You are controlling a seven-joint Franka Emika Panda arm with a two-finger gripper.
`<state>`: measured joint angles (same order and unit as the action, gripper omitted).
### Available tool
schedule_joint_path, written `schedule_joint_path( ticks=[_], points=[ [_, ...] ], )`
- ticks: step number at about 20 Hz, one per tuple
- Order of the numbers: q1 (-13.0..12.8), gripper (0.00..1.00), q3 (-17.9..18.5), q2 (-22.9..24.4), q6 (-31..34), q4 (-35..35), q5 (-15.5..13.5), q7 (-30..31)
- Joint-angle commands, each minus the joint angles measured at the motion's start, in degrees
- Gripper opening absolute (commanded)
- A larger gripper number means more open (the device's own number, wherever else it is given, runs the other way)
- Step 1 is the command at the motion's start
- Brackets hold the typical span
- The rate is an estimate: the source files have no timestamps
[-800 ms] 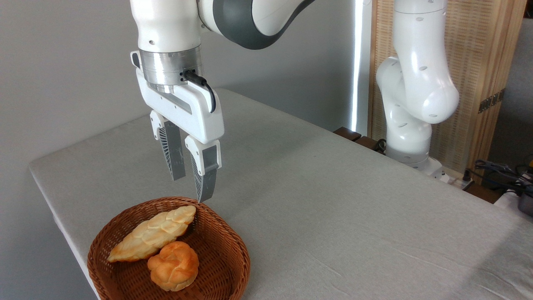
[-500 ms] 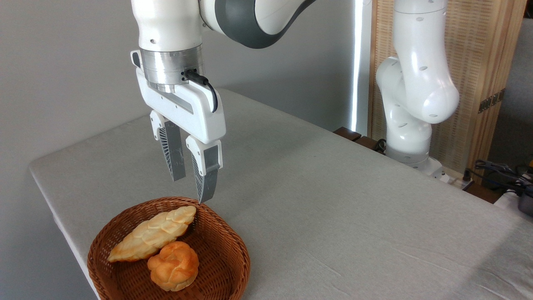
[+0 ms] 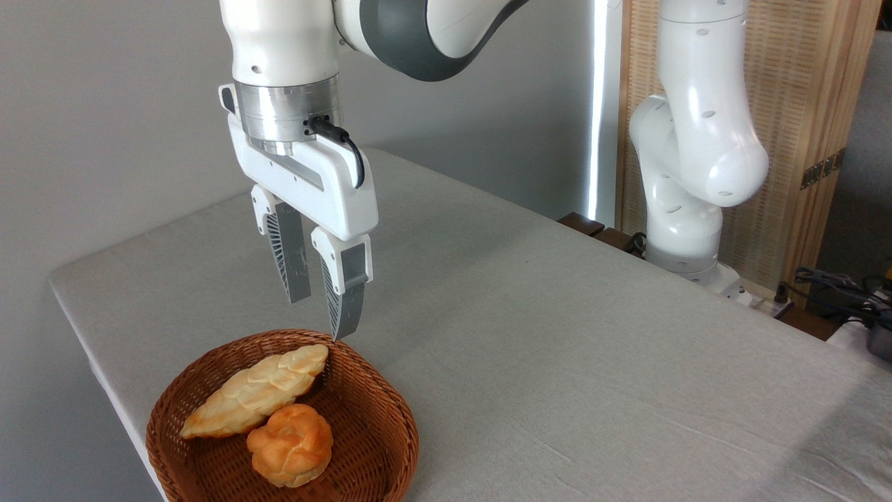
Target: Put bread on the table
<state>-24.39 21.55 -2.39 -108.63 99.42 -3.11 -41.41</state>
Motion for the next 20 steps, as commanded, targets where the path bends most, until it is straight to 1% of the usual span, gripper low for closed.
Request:
schedule_joint_path(
  ticks=[1,20],
  points=[
    [-0.4,1.0,0.6,0.1,1.3,-0.5,0.1,0.7],
    [-0.4,1.0,0.6,-0.3,0.8,-0.5,0.2,0.7]
  ],
)
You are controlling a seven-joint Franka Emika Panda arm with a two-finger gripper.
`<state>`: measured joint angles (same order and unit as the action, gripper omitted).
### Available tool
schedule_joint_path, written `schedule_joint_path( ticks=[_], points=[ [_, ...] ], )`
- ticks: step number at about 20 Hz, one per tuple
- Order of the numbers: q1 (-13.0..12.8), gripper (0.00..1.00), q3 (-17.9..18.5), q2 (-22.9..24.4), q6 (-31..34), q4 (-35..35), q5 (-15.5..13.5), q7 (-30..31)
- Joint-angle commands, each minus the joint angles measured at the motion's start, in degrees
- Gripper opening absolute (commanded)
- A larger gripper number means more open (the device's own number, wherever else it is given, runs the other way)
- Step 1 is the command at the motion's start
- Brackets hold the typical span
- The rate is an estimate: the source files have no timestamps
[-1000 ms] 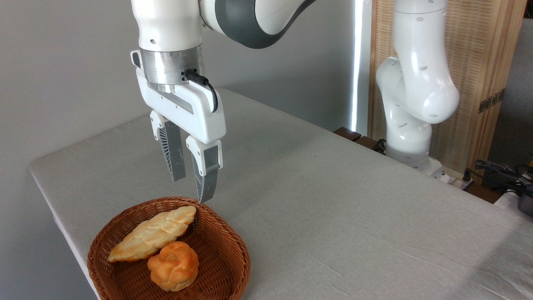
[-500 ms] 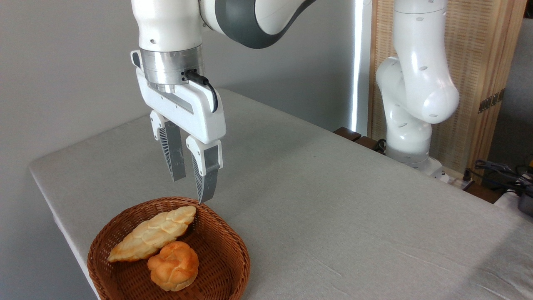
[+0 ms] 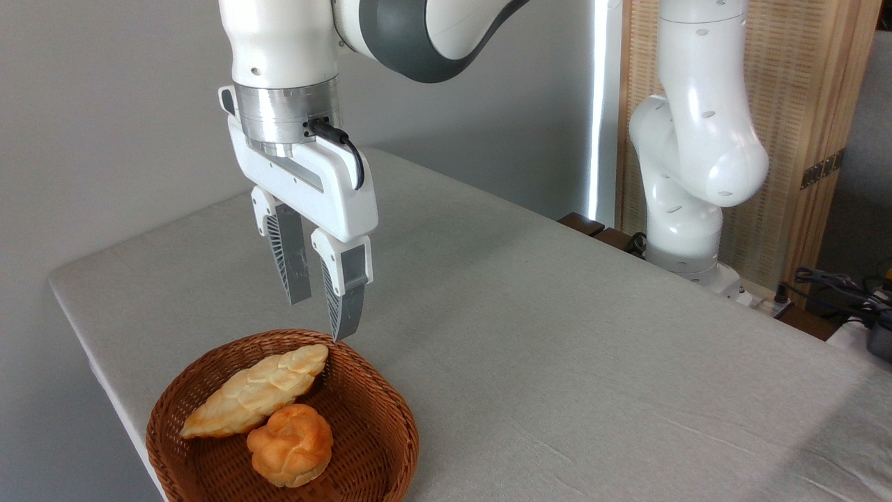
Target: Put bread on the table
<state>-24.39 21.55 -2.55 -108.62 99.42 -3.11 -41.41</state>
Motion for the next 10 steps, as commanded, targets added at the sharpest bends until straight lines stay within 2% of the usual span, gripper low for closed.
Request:
schedule_joint_path(
  ticks=[1,10],
  points=[
    [-0.4,1.0,0.6,0.0,1.3,-0.5,0.2,0.6],
    [-0.5,1.0,0.5,-0.2,1.0,-0.5,-0.1,1.1]
  ],
)
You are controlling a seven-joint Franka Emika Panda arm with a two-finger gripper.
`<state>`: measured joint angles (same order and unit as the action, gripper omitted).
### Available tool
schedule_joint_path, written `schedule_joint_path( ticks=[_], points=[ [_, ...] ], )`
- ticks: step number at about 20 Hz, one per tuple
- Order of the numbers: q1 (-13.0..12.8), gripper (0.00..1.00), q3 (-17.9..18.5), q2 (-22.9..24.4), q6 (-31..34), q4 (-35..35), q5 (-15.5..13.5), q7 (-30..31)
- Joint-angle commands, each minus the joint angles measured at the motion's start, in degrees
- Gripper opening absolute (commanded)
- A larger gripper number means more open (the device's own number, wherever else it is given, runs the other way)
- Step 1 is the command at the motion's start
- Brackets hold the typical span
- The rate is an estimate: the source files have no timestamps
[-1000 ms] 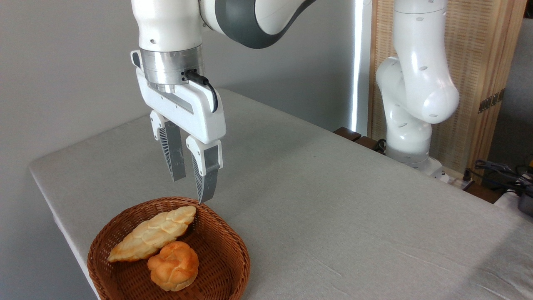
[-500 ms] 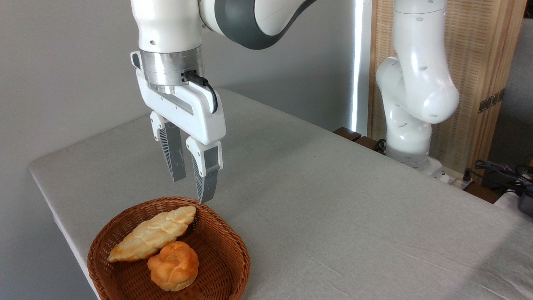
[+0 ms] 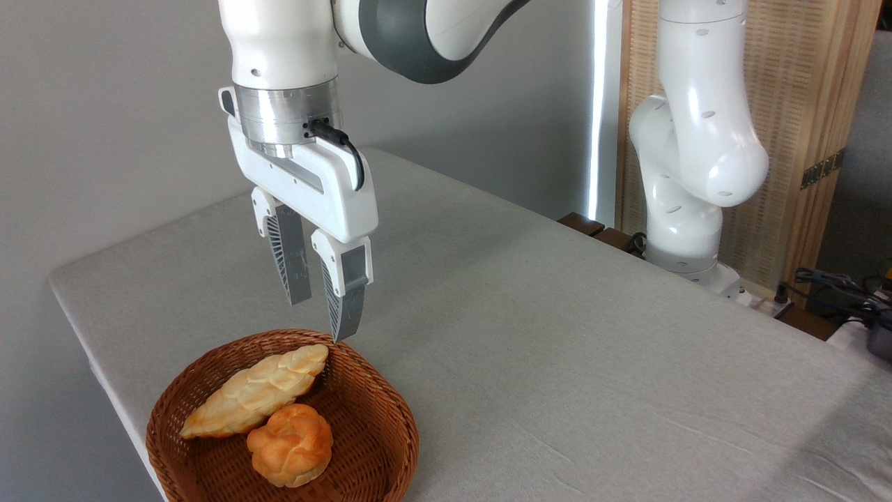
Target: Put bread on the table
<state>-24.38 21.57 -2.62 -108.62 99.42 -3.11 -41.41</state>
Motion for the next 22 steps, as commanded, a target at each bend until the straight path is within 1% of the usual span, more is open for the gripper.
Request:
schedule_joint_path(
  ticks=[1,10,13,15,17,20,22],
  points=[
    [-0.5,1.0,0.5,-0.1,1.0,-0.5,-0.1,1.1],
    [-0.6,1.0,0.4,-0.2,0.3,-0.5,-0.2,0.7],
    [-0.8,1.0,0.4,-0.3,-1.1,-0.3,-0.2,0.7],
    [-0.9,1.0,0.4,-0.3,-2.6,-0.2,-0.7,0.7],
    [-0.9,1.0,0.4,-0.7,-5.5,0.1,-2.6,0.7],
    [-1.3,1.0,0.0,-1.6,-6.2,0.2,-2.9,0.6],
    [-1.2,1.0,-1.0,-2.0,-6.7,0.2,-3.0,0.6]
  ],
)
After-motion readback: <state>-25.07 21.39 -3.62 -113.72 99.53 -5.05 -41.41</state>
